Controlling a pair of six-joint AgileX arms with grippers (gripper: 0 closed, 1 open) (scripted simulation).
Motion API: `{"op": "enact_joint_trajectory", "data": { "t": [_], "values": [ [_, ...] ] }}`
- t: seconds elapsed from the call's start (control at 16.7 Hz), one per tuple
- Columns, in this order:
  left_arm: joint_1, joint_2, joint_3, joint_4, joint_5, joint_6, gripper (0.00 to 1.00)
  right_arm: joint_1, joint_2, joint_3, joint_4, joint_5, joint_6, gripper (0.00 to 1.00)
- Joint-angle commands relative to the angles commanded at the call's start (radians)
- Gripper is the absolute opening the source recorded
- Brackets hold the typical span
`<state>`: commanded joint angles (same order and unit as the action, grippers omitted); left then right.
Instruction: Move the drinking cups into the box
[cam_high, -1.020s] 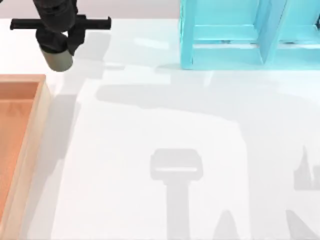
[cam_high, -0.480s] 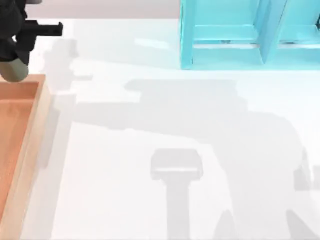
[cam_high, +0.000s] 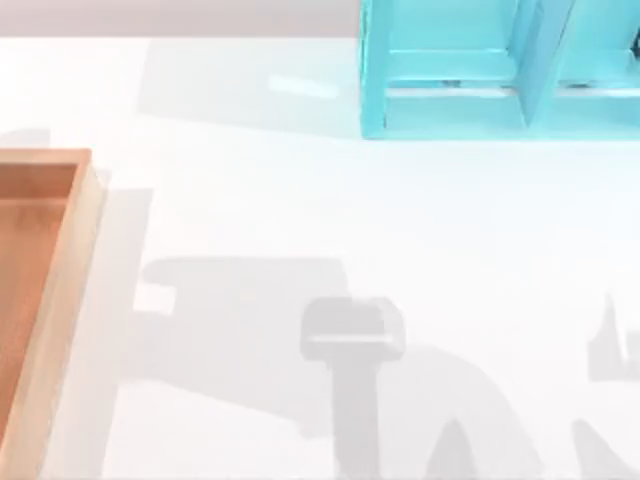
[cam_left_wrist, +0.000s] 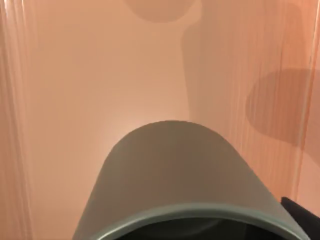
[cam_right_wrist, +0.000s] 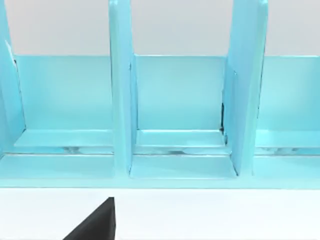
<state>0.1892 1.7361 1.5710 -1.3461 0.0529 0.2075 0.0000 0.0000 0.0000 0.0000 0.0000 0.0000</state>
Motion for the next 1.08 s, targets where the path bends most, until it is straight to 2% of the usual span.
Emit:
{"op": "enact_joint_trajectory", "data": {
  "t": [0.48, 0.9, 1.08],
  "values": [
    [0.022, -0.025, -0.042, 0.014, 0.003, 0.024, 0.00, 0.000, 0.000, 0.000, 0.000, 0.000, 0.000, 1.00],
    [0.043, -0.005, -0.222, 0.212, 0.006, 0.042, 0.00, 0.000, 0.000, 0.000, 0.000, 0.000, 0.000, 1.00],
    [0.047, 0.000, -0.254, 0.247, 0.007, 0.046, 0.00, 0.000, 0.000, 0.000, 0.000, 0.000, 0.000, 1.00]
  ]
}}
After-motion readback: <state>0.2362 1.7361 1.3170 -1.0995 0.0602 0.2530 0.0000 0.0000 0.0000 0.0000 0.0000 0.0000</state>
